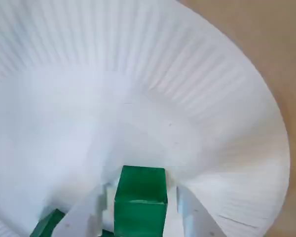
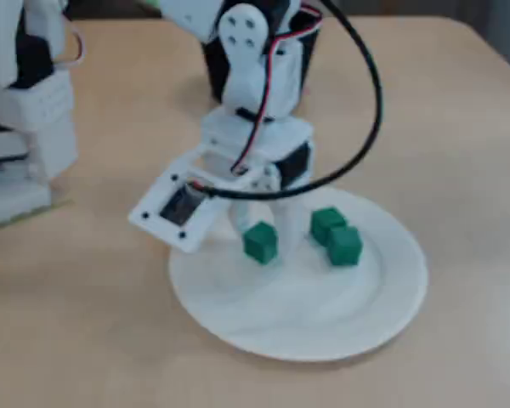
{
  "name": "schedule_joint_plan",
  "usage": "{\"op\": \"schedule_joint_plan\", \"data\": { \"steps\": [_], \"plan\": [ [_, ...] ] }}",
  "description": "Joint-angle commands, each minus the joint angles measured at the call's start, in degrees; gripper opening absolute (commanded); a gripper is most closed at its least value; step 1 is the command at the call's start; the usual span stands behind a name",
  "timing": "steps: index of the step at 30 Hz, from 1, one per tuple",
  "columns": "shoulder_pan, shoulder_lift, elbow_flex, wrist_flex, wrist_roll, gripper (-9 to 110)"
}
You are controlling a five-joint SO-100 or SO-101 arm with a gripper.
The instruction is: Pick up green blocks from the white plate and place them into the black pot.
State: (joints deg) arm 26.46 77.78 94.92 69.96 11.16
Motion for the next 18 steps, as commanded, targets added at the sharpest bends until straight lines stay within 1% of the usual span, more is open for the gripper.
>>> {"op": "schedule_joint_plan", "data": {
  "steps": [1,2,8,13,16,18],
  "plan": [
    [0.62,-0.18,-1.93,-1.93,0.09,3],
    [0.7,-0.53,-2.29,-2.2,0.26,-2],
    [0.26,1.67,-2.46,-4.31,-1.49,-2],
    [-1.49,16.7,-3.25,-6.86,-1.14,-2],
    [-6.77,26.19,-5.89,-6.86,-1.23,-2],
    [-13.45,31.29,-6.77,-6.68,-2.11,-2]
  ]
}}
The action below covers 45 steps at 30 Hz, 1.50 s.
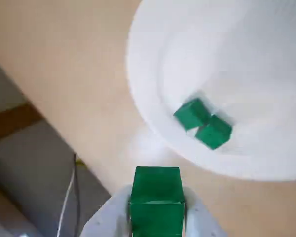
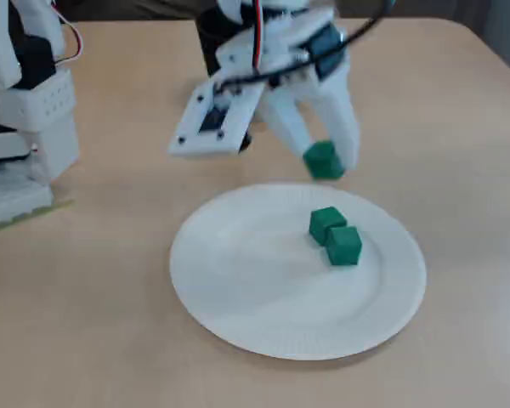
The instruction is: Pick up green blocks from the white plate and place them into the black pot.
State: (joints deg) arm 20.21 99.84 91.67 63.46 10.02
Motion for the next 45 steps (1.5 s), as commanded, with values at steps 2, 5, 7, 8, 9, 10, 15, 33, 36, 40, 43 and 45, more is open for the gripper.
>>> {"op": "schedule_joint_plan", "data": {
  "steps": [2,5,7,8,9,10,15,33,36,40,43,45],
  "plan": [
    [-15.29,13.54,-2.64,0.62,-1.05,-2],
    [-27.69,19.86,2.02,-2.02,-0.62,-2],
    [-35.33,24.87,8.35,-8.09,0.35,-2],
    [-38.67,26.63,11.34,-10.81,0.44,-2],
    [-41.57,27.86,13.8,-13.01,-0.09,-2],
    [-44.3,28.04,15.47,-14.41,-1.05,-2],
    [-52.12,27.6,26.37,-27.6,-3.43,-2],
    [-54.4,17.93,27.33,-32.26,-6.86,22],
    [-54.49,18.28,27.33,-30.06,-6.94,30],
    [-54.4,18.9,27.33,-28.3,-7.29,34],
    [-53.88,19.51,27.07,-26.81,-8.61,32],
    [-52.21,20.57,25.05,-22.76,-11.51,17]
  ]
}}
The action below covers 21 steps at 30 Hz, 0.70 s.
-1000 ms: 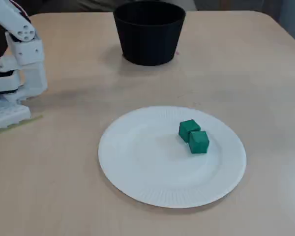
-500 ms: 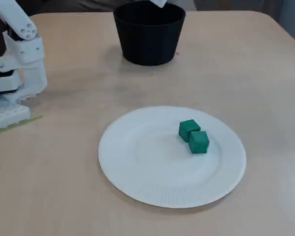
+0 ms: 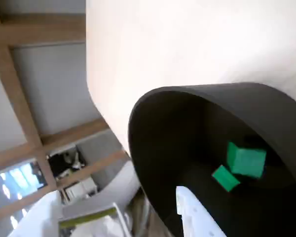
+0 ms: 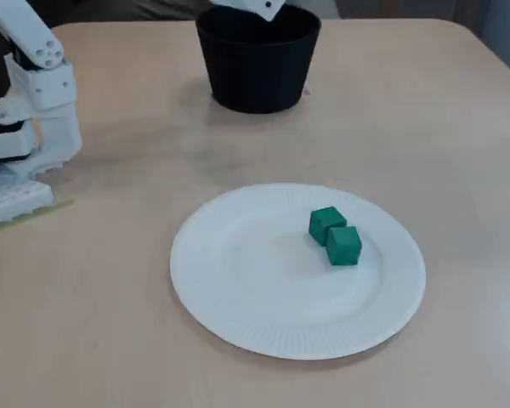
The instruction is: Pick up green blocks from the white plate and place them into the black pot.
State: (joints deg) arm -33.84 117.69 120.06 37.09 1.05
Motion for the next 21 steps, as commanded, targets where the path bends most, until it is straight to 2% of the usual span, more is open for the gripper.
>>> {"op": "schedule_joint_plan", "data": {
  "steps": [1,2,3,7,13,21],
  "plan": [
    [3.34,2.99,-5.19,6.68,-4.04,7],
    [5.45,3.08,-7.56,10.81,-5.45,-1],
    [8.09,2.72,-10.11,15.47,-6.77,-2],
    [21.8,2.11,-17.05,29.79,-12.66,-2],
    [42.98,-6.68,-22.15,40.25,-24.79,-2],
    [53.61,-25.75,-39.02,49.13,-32.52,-2]
  ]
}}
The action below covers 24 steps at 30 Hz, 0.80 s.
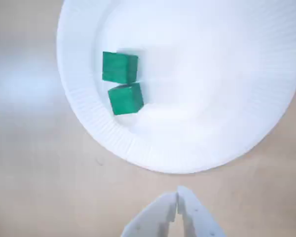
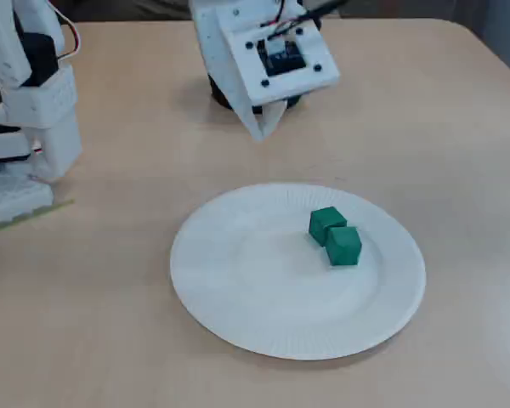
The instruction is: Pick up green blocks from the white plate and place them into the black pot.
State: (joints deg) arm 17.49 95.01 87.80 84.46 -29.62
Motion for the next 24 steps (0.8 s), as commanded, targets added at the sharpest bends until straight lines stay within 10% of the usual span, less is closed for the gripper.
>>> {"op": "schedule_joint_plan", "data": {
  "steps": [1,24],
  "plan": [
    [3.25,-4.66,-8.35,2.2,-2.64,-2],
    [8.0,-19.16,-16.0,0.53,-4.75,-2]
  ]
}}
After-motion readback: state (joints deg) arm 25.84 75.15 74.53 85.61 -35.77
